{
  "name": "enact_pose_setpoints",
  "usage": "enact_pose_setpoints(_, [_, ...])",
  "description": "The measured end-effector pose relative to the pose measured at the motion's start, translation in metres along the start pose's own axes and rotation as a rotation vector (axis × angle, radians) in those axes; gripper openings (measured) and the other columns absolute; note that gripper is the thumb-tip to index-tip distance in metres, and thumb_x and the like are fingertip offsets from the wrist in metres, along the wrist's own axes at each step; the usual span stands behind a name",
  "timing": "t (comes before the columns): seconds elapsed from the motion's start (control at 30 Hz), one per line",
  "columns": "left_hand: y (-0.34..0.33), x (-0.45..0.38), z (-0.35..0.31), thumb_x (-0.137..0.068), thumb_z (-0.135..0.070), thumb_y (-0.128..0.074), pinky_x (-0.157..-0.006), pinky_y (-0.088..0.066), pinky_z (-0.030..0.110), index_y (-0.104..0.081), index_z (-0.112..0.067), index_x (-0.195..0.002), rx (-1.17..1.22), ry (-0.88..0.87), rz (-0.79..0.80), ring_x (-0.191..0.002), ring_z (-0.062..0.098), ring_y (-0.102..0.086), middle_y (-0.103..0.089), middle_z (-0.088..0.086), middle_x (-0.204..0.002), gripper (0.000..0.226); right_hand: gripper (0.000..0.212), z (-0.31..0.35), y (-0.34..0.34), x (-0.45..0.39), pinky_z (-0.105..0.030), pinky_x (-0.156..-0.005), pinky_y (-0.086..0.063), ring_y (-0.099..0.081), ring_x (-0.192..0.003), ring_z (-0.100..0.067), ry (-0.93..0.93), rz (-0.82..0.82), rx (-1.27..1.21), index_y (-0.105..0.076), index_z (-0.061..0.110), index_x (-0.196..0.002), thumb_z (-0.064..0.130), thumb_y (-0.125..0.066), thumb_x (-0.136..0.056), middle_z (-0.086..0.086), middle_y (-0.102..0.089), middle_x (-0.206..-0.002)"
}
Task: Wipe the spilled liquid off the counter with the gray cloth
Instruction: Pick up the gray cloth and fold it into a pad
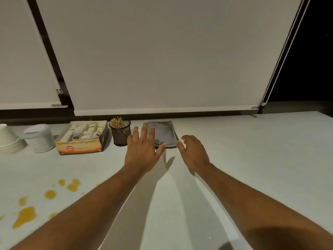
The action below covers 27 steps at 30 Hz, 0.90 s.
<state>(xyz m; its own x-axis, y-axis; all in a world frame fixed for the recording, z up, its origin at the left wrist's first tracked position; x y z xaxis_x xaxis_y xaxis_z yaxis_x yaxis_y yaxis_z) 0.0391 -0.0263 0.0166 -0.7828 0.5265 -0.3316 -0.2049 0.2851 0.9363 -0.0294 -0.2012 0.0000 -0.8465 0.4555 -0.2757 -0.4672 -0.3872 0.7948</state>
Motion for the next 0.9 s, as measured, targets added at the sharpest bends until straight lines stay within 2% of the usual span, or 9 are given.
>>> enact_pose_setpoints(0.07, [-0.016, -0.018, 0.002, -0.106, -0.058, -0.04, -0.116, -0.04, 0.055, -0.037, -0.014, -0.161, 0.153, 0.114, 0.017, -0.152, 0.044, -0.033, -0.028, 0.018, -0.17, 0.071, 0.036, -0.007, -0.013, -0.021, -0.032, -0.095, -0.053, -0.067, -0.115, -0.025, -0.064, 0.001, -0.065, -0.064, 0.01, -0.131, 0.034, -0.053, -0.107, -0.01, -0.069, -0.13])
enact_pose_setpoints(0.2, [-0.051, -0.053, 0.013, -0.107, -0.039, -0.05, -0.104, -0.05, 0.05, -0.054, -0.005, -0.148, 0.441, 0.321, 0.052, -0.131, 0.041, -0.057, -0.053, 0.024, -0.149, 0.054, 0.024, -0.014, -0.042, -0.053, -0.029, -0.074, -0.048, -0.067, -0.091, -0.026, -0.255, 0.018, -0.216, -0.071, 0.004, -0.113, 0.023, -0.061, -0.102, -0.012, -0.072, -0.109])
enact_pose_setpoints(0.3, [-0.07, -0.07, 0.028, -0.103, -0.028, -0.055, -0.094, -0.056, 0.046, -0.065, 0.002, -0.131, 0.61, 0.493, 0.016, -0.113, 0.041, -0.067, -0.068, 0.024, -0.128, 0.042, 0.023, -0.021, -0.06, -0.068, -0.031, -0.072, -0.052, -0.07, -0.093, -0.027, -0.362, 0.001, -0.318, -0.069, 0.003, -0.11, 0.022, -0.068, -0.098, -0.011, -0.069, -0.104])
enact_pose_setpoints(0.4, [-0.082, -0.08, 0.037, -0.095, -0.016, -0.067, -0.09, -0.063, 0.049, -0.069, 0.002, -0.119, 0.725, 0.618, 0.01, -0.1, 0.043, -0.073, -0.071, 0.02, -0.11, 0.03, 0.033, -0.023, -0.069, -0.077, -0.029, -0.074, -0.051, -0.071, -0.099, -0.031, -0.455, -0.019, -0.394, -0.068, 0.003, -0.118, 0.022, -0.077, -0.093, -0.014, -0.071, -0.115])
enact_pose_setpoints(0.47, [-0.088, -0.082, 0.043, -0.088, -0.013, -0.075, -0.087, -0.065, 0.054, -0.069, -0.005, -0.116, 0.811, 0.697, -0.004, -0.095, 0.043, -0.075, -0.072, 0.022, -0.112, 0.03, 0.033, -0.024, -0.073, -0.079, -0.028, -0.07, -0.05, -0.071, -0.095, -0.031, -0.516, 0.004, -0.46, -0.069, 0.003, -0.117, 0.018, -0.08, -0.089, -0.014, -0.072, -0.115])
enact_pose_setpoints(0.57, [-0.089, -0.073, 0.041, -0.085, -0.014, -0.08, -0.082, -0.067, 0.049, -0.052, -0.009, -0.149, 0.912, 0.766, 0.026, -0.105, 0.041, -0.075, -0.067, 0.022, -0.133, 0.07, 0.025, -0.026, -0.068, -0.075, -0.029, -0.062, -0.049, -0.066, -0.083, -0.027, -0.555, 0.07, -0.524, -0.07, 0.004, -0.106, 0.015, -0.08, -0.086, -0.01, -0.07, -0.1])
enact_pose_setpoints(0.67, [-0.079, -0.043, 0.021, -0.085, -0.007, -0.079, -0.051, -0.062, 0.029, -0.037, -0.013, -0.155, 1.082, 0.776, 0.026, -0.097, 0.037, -0.077, -0.065, 0.021, -0.132, 0.082, 0.009, -0.026, -0.047, -0.062, -0.03, -0.059, -0.046, -0.065, -0.076, -0.026, -0.505, 0.087, -0.538, -0.067, 0.009, -0.079, 0.012, -0.074, -0.084, -0.008, -0.066, -0.081])
enact_pose_setpoints(0.8, [-0.06, 0.025, -0.021, -0.08, -0.009, -0.079, -0.052, -0.058, 0.024, -0.034, -0.024, -0.132, 1.29, 0.756, 0.055, -0.098, 0.036, -0.077, -0.066, 0.019, -0.125, 0.07, 0.011, -0.03, -0.011, -0.022, -0.036, -0.066, -0.049, -0.063, -0.076, -0.026, -0.438, 0.168, -0.545, -0.061, 0.01, -0.074, 0.009, -0.068, -0.083, -0.012, -0.064, -0.08])
enact_pose_setpoints(0.9, [-0.037, 0.091, -0.057, -0.086, -0.012, -0.08, -0.06, -0.06, 0.023, -0.037, -0.026, -0.115, 1.412, 0.751, 0.037, -0.098, 0.031, -0.077, -0.066, 0.015, -0.123, 0.053, 0.005, -0.032, 0.015, 0.03, -0.026, -0.056, -0.047, -0.059, -0.069, -0.022, -0.397, 0.287, -0.59, -0.064, 0.007, -0.082, 0.002, -0.063, -0.084, -0.012, -0.061, -0.077])
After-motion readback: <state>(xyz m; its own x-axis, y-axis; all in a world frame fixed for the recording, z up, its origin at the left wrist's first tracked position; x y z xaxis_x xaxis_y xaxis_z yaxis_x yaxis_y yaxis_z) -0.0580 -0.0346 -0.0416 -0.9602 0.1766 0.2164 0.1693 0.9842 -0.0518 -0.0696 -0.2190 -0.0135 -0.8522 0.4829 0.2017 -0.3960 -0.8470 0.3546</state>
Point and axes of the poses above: each hand's wrist, its own x-axis away from the middle knuckle, its own y-axis out of the back of the hand, z = x × y, the point moved 5 cm from there along -x, towards the middle knuckle
